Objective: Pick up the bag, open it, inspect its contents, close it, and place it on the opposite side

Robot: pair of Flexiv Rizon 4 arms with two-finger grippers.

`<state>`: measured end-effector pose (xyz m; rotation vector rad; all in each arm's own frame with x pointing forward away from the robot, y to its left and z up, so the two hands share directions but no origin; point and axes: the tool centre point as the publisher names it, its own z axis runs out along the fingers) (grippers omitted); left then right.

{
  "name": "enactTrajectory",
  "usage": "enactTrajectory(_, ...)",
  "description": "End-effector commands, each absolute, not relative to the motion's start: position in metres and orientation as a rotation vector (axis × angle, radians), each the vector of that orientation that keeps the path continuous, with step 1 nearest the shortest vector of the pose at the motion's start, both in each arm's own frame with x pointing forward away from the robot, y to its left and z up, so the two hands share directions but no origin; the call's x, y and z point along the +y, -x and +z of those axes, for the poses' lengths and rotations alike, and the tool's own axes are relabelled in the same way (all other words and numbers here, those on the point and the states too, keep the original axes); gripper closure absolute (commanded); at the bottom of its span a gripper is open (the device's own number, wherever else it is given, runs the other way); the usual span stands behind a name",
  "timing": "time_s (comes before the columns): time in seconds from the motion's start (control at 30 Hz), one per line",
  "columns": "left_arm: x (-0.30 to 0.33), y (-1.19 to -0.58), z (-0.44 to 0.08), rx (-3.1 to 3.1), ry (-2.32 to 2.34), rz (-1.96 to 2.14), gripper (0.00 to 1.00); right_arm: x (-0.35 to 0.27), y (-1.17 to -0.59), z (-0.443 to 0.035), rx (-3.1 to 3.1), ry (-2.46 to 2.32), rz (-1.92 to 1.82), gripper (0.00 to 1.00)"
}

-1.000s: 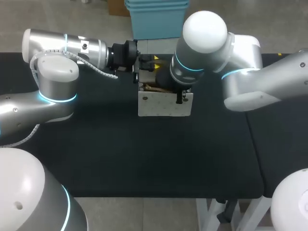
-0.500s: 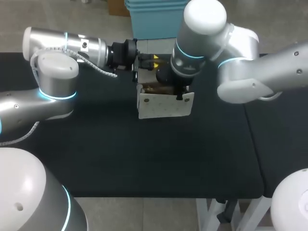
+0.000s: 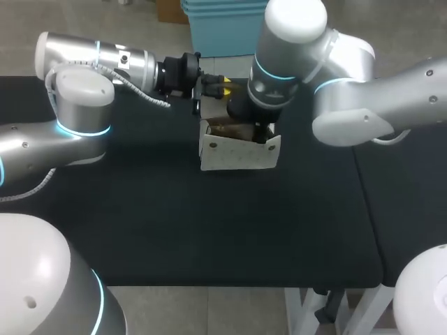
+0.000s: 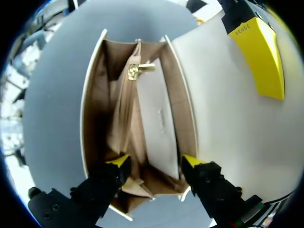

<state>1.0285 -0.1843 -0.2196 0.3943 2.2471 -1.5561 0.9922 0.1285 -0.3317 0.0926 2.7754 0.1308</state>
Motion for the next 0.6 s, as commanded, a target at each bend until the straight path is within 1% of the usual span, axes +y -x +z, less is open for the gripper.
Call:
enactTrajectory(0.03,-0.1897,-1.0285,-0.2163,2.242,-0.397,-1.562,1.00,0.1363,-0.9951,-0.3416,2.787,-0.087,0.118,0.28)
enactTrajectory(0.6,-0.1897,-1.0285,-0.2163,2.242,-0.397,-1.562,1.00,0.1366,-0.9955,-0.3403,2.787,-0.084,0.123,0.24)
